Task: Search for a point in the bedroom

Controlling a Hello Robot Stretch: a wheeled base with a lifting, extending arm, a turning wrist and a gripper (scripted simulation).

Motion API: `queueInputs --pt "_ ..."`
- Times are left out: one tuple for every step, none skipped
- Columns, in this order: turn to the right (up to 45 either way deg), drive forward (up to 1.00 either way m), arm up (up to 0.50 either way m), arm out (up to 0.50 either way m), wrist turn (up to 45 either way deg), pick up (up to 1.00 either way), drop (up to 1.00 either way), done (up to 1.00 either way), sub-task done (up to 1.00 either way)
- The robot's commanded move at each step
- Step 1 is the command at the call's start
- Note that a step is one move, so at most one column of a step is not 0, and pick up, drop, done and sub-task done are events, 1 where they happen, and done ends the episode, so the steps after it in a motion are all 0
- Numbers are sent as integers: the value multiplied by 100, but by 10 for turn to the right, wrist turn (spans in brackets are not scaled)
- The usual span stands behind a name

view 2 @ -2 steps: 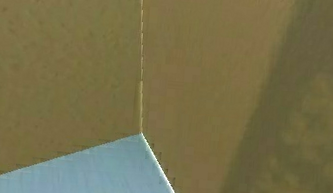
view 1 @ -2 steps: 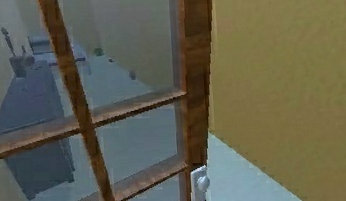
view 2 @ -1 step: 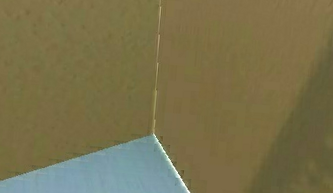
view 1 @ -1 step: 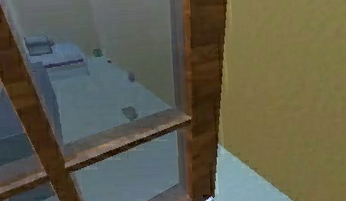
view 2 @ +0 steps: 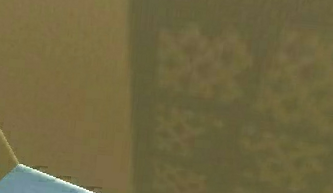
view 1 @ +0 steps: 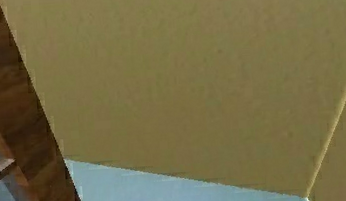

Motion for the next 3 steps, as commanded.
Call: queueInputs --pt "450 0 0 0 0 0 0 0 0" --pt "450 0 0 0 0 0 0 0 0" --pt "210 0 0 0 0 0 0 0 0"
